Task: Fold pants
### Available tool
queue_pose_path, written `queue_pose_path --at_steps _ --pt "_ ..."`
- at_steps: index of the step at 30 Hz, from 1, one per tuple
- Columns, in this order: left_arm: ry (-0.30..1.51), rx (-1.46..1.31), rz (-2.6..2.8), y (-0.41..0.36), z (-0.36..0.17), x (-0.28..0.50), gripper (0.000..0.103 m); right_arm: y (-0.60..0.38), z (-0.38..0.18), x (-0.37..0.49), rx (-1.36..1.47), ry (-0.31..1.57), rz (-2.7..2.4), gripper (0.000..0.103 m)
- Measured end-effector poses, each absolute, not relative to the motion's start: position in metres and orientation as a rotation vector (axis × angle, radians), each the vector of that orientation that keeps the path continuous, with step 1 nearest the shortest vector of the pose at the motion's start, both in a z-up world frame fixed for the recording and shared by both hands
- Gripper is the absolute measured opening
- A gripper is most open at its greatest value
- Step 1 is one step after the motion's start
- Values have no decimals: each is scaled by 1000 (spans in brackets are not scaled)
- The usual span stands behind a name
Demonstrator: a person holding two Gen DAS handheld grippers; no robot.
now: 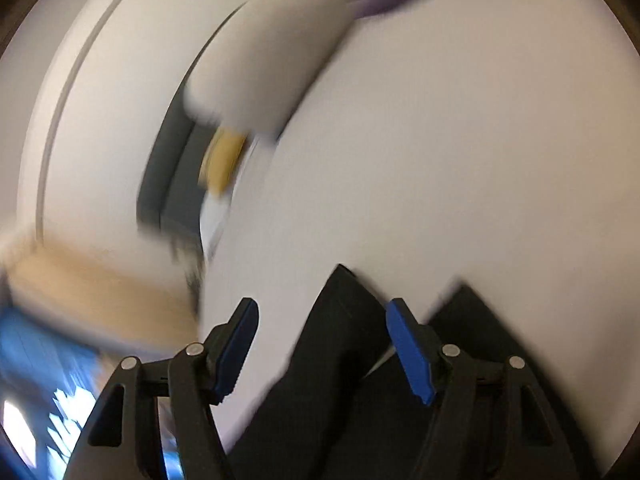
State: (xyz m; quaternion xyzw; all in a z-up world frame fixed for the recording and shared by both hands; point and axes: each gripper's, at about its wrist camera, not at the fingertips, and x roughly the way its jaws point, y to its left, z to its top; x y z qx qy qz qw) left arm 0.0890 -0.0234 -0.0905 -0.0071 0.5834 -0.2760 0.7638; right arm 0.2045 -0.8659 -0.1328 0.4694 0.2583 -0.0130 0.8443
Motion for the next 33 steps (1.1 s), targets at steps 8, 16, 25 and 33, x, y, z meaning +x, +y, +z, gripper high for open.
queue_pose_path --at_steps 8,16,25,33 --pt "1286 -36 -586 -24 -97 93 10 -863 -149 281 713 834 129 65" --pt "1284 -43 -592 -13 -96 99 10 -843 -155 261 683 848 154 9" --pt "1268 -31 -602 -3 -100 93 10 -838 -38 229 694 832 9 7" --pt "1256 -13 -605 -9 -95 89 10 -854 81 158 421 693 -430 103"
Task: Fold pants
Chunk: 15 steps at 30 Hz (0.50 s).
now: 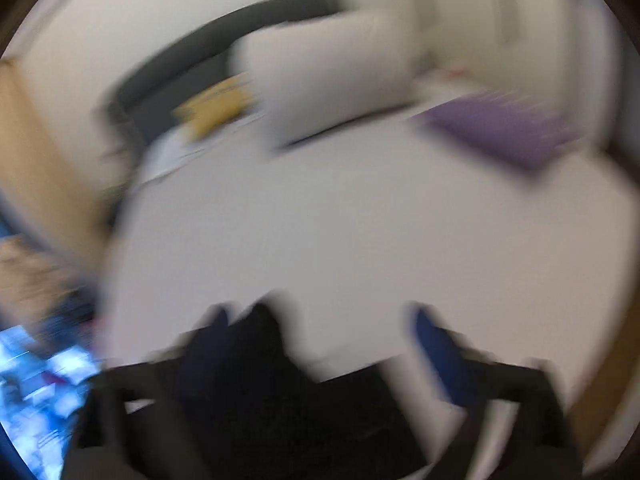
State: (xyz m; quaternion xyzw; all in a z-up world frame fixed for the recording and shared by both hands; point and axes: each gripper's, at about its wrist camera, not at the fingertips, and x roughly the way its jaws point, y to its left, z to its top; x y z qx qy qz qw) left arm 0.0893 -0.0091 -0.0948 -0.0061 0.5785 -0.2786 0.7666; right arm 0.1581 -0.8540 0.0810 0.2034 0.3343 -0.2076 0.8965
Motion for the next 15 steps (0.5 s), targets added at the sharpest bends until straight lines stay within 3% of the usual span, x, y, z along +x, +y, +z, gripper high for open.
queue_pose_path --at_steps 3,7,15 --pt "1246 -1 -600 -11 -93 86 10 -872 45 136 470 710 -517 98" --pt "1241 10 -597 -14 -91 82 10 -869 -41 98 740 783 -330 78" --pt "1244 33 -588 -18 -88 83 10 -840 -153 25 1129 650 -232 67"
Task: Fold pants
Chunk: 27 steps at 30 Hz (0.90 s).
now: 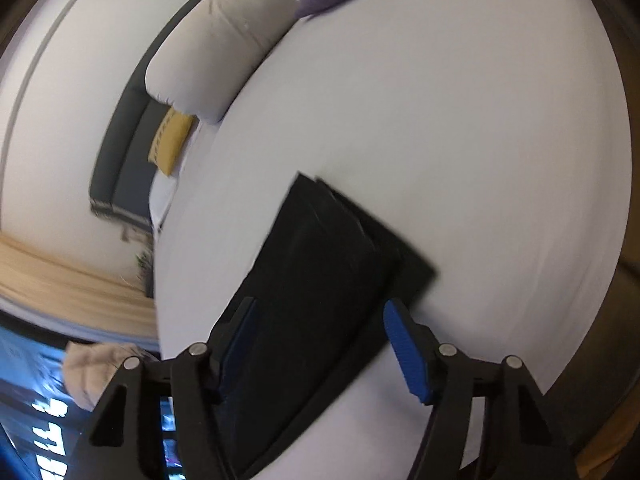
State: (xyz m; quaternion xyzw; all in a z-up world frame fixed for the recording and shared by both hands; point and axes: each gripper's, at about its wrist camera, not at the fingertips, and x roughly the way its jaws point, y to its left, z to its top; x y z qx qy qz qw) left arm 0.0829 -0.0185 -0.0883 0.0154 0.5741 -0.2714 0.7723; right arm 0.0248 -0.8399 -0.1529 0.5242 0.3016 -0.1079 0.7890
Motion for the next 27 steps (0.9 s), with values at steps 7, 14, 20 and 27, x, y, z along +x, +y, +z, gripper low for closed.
queue_pose_path --at_steps 7,14,20,27 --pt "1236 33 -580 -20 -89 82 10 -828 -175 39 1184 624 -255 65" --pt "1223 22 -580 -18 -91 79 10 -829 -178 37 1266 599 -246 65" --pt "1219 29 -579 -16 -91 78 10 -826 -187 30 1378 516 -238 65" --pt "1218 35 -573 -19 -90 78 10 -826 -189 36 1434 423 -200 57"
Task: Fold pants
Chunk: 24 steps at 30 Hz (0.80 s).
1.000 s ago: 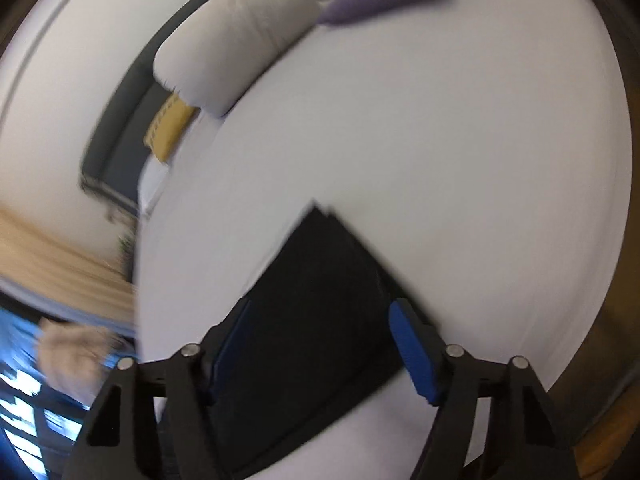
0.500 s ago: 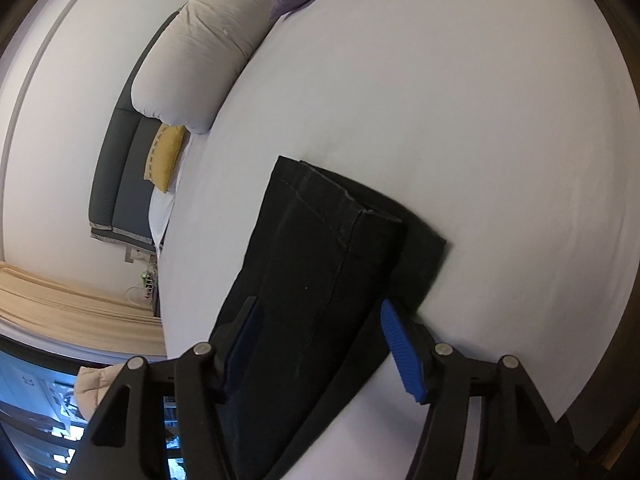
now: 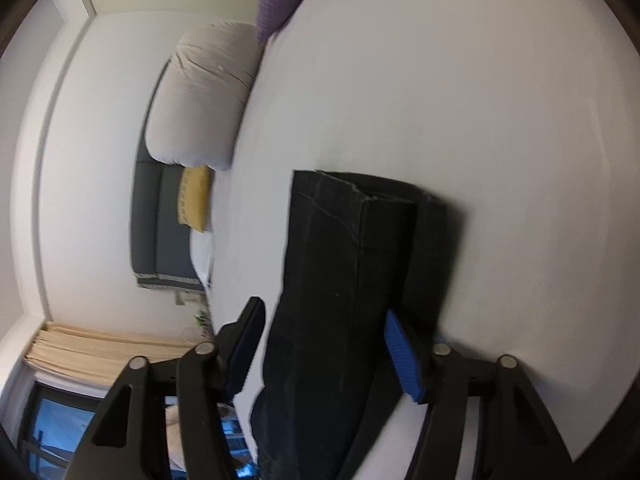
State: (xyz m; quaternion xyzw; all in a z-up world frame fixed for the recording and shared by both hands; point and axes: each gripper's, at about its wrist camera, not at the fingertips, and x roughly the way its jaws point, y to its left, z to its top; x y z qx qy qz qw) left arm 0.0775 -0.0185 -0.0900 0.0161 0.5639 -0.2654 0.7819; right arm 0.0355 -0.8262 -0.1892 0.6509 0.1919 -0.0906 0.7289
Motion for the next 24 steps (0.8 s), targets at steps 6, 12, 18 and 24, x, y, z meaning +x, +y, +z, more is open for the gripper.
queue_pose_path --at_steps 6,12,18,24 --pt "1217 37 -572 -20 -90 77 10 -829 -198 34 1432 449 -256 9" --pt "1219 36 -575 -20 -90 78 10 -827 -191 21 1376 425 -323 4" --pt "1223 33 -583 -18 -90 81 10 -826 -194 9 1373 425 -380 4" --pt "1232 43 -593 -18 -88 85 10 -826 -189 -2 1352 412 -446 3"
